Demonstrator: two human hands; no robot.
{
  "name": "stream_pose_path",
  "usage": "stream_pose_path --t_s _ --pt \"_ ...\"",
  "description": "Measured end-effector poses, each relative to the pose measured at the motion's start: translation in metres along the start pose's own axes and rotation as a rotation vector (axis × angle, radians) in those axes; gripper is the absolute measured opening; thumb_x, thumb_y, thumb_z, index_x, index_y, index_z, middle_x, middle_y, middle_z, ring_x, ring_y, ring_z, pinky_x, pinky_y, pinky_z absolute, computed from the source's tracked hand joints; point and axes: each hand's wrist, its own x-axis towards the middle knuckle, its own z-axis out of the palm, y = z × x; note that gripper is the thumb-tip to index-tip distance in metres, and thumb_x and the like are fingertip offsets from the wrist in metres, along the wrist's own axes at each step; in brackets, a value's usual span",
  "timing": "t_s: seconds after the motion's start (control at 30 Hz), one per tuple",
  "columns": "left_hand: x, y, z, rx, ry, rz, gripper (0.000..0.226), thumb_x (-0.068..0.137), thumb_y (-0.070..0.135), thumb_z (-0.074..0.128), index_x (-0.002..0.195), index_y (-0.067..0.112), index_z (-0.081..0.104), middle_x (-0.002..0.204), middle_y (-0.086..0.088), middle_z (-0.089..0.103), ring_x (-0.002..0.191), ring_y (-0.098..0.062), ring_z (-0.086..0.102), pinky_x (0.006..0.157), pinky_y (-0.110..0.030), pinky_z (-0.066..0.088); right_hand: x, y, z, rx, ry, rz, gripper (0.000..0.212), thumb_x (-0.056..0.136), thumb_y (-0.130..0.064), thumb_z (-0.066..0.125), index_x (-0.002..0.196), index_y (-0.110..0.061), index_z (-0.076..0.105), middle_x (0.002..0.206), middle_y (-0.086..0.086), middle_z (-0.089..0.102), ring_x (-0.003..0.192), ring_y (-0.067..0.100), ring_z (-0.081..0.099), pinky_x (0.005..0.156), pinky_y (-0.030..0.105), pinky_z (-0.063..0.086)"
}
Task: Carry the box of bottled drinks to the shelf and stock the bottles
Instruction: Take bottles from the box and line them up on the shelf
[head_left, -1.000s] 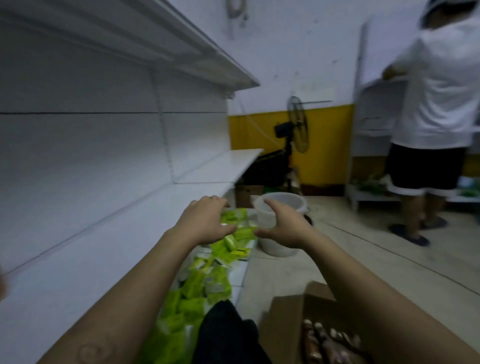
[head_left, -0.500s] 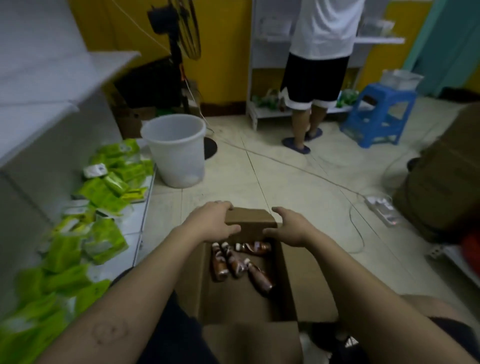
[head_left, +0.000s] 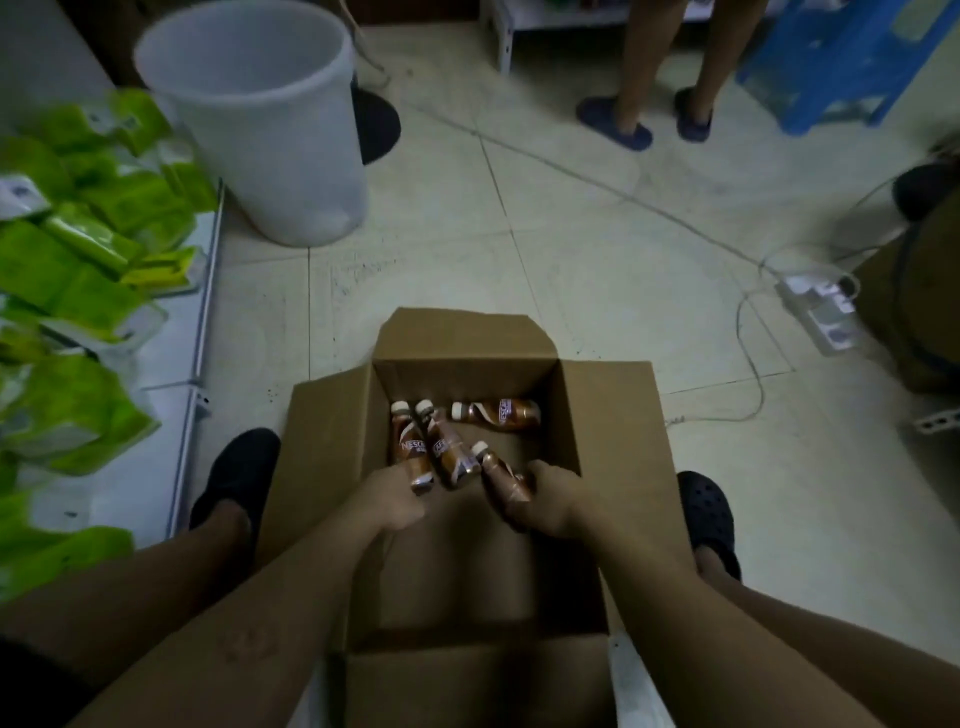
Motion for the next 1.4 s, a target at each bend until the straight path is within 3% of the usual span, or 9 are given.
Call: stream_pose_path --t_s 0.2,0.4,0.7,0.8,0.93,1.13,1.23,1.3,1.4 --pt "0.072 -0.016 0.035 -0.195 0.028 -0.106 0.071 0.078 0.028 0.069 0.141 0.015 0.038 0.135 -0.013 0.047 0.12 -0.029 0.049 0.103 -0.039 0.039 0.068 0.009 0.04 0.083 -0.085 0.087 0.08 0.083 -0.031 0.069 0.149 -0.025 0.026 0.138 0.012 0.047 0.123 0.028 0.049 0.102 0.037 0.041" --pt "0.127 -0.017 0.055 -0.49 0.169 -0.276 0.093 0.078 0.036 0.07 0.149 0.01 0.016 0.146 -0.016 0.036 0.132 -0.034 0.038 0.108 -0.044 0.033 0.114 0.027 0.059 0.074 0.031 0.142 0.069 0.081 -0.035 0.068 0.141 -0.02 0.037 0.136 0.011 0.045 0.12 0.029 0.049 0.097 0.039 0.043" --pt "0.146 -0.022 0.091 -0.554 0.367 -0.307 0.075 0.08 0.017 0.069 0.136 0.016 0.02 0.132 -0.014 0.048 0.116 -0.034 0.052 0.087 -0.042 0.046 0.142 0.044 0.09 0.063 0.193 0.209 0.053 0.085 -0.019 0.062 0.131 -0.015 0.036 0.132 0.014 0.043 0.119 0.033 0.047 0.09 0.041 0.043" --pt "0.129 -0.022 0.104 -0.464 0.246 -0.364 0.09 0.07 0.018 0.078 0.138 0.017 0.019 0.137 -0.015 0.043 0.12 -0.035 0.048 0.094 -0.044 0.045 0.14 0.04 0.097 -0.022 0.193 0.199 0.053 0.088 -0.025 0.059 0.134 -0.016 0.035 0.13 0.016 0.044 0.116 0.032 0.048 0.082 0.037 0.042" --pt "0.094 -0.026 0.135 -0.282 -0.011 -0.413 0.112 0.056 0.018 0.087 0.145 0.016 0.018 0.14 -0.014 0.04 0.126 -0.036 0.042 0.1 -0.05 0.041 0.122 0.031 0.111 0.218 0.103 0.371 0.063 0.082 -0.035 0.069 0.133 -0.012 0.04 0.132 0.016 0.046 0.116 0.033 0.051 0.092 0.043 0.048" --pt "0.07 -0.029 0.164 -0.56 -0.122 -0.338 0.091 0.052 0.019 0.086 0.126 0.017 0.034 0.117 -0.01 0.056 0.105 -0.031 0.058 0.086 -0.048 0.052 0.098 0.035 0.145 0.412 -0.045 0.406 0.068 0.076 -0.029 0.074 0.134 -0.017 0.039 0.126 0.011 0.057 0.112 0.028 0.058 0.094 0.045 0.05" --pt "0.07 -0.036 0.164 -0.56 -0.134 -0.312 0.085 0.053 0.008 0.08 0.125 0.021 0.038 0.112 -0.006 0.058 0.1 -0.026 0.058 0.078 -0.04 0.053 0.097 0.041 0.152 0.462 -0.103 0.381 0.069 0.07 -0.02 0.08 0.128 -0.019 0.043 0.106 0.0 0.062 0.091 0.018 0.065 0.074 0.033 0.055" --pt "0.072 -0.04 0.161 -0.608 -0.158 -0.304 0.082 0.055 0.003 0.08 0.124 0.021 0.04 0.109 -0.003 0.059 0.096 -0.022 0.059 0.065 -0.029 0.05 0.1 0.045 0.152 0.445 -0.117 0.345 0.053 0.068 -0.02 0.082 0.111 -0.022 0.052 0.083 -0.01 0.062 0.07 0.006 0.063 0.057 0.023 0.049" --pt "0.073 -0.039 0.15 -0.648 -0.205 -0.324 0.079 0.058 0.003 0.083 0.121 0.022 0.039 0.114 -0.004 0.059 0.105 -0.026 0.057 0.084 -0.041 0.051 0.102 0.049 0.15 0.445 -0.18 0.308 0.036 0.071 -0.022 0.081 0.083 -0.032 0.049 0.073 -0.01 0.059 0.06 0.001 0.06 0.046 0.016 0.043"
